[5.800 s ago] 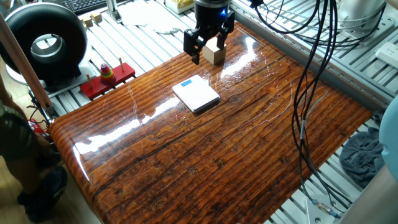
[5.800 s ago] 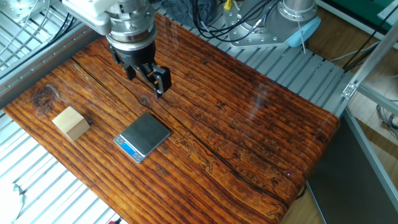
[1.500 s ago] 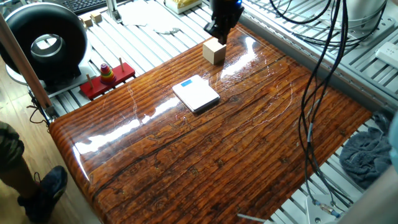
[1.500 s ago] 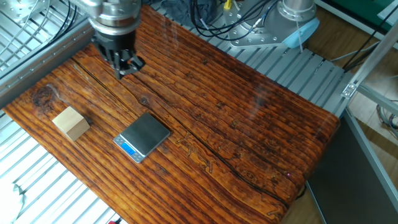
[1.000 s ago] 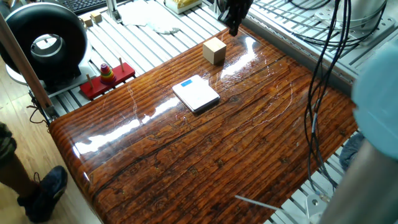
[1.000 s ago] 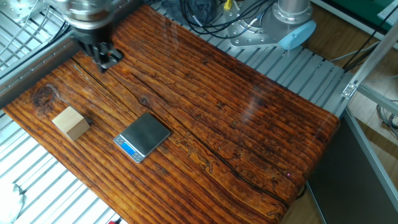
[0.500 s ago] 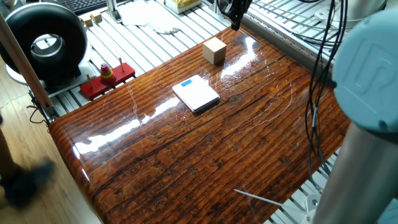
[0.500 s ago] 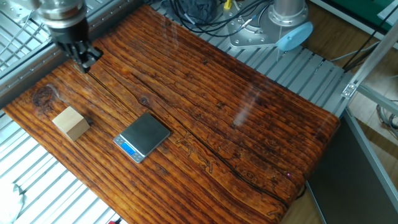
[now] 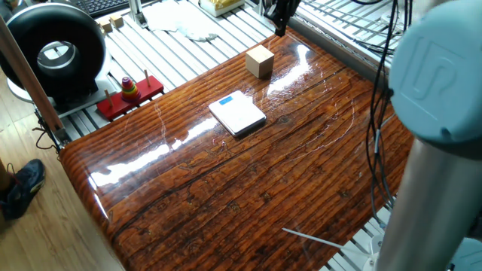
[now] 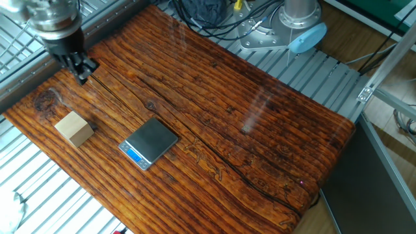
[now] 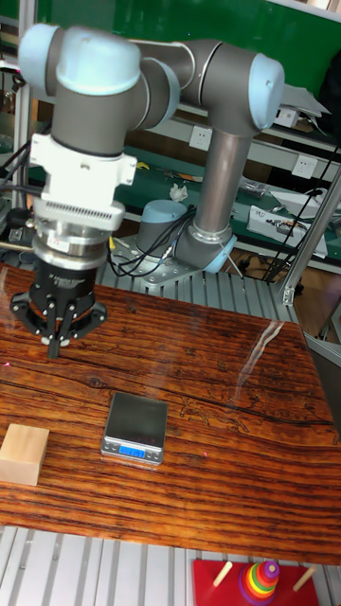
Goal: Place the block on the scale
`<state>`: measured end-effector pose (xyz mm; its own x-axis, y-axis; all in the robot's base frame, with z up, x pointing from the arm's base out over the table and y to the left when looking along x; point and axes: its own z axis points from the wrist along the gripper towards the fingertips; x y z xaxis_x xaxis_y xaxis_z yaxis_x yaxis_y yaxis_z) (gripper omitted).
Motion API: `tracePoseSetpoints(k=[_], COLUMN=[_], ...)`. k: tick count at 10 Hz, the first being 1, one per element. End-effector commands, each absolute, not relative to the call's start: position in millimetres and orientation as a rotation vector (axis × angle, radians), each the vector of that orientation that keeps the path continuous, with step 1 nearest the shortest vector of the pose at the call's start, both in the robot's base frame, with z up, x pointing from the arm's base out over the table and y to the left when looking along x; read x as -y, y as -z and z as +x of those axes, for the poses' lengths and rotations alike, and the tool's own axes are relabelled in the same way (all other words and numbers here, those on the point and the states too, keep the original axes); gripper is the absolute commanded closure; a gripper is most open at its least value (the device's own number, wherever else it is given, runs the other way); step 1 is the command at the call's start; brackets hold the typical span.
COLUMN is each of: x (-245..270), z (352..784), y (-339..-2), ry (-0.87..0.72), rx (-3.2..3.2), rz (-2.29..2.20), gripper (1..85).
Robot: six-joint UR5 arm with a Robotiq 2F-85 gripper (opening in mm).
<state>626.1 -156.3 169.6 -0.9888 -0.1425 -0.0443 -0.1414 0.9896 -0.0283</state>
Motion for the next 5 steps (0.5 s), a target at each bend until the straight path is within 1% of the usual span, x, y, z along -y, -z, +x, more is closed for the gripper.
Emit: tracePoseSetpoints(k=[1, 3, 5], x=[155.8, 148.9, 150.3], z=[652.5, 660.5, 666.9], y=[-163.9, -154.2, -147.8], ry=[-0.010, -0.047, -0.037], rx=[-3.065, -3.055, -3.044], rz=[-0.155, -0.092, -0.075], gripper=[68.7, 63.7, 60.3])
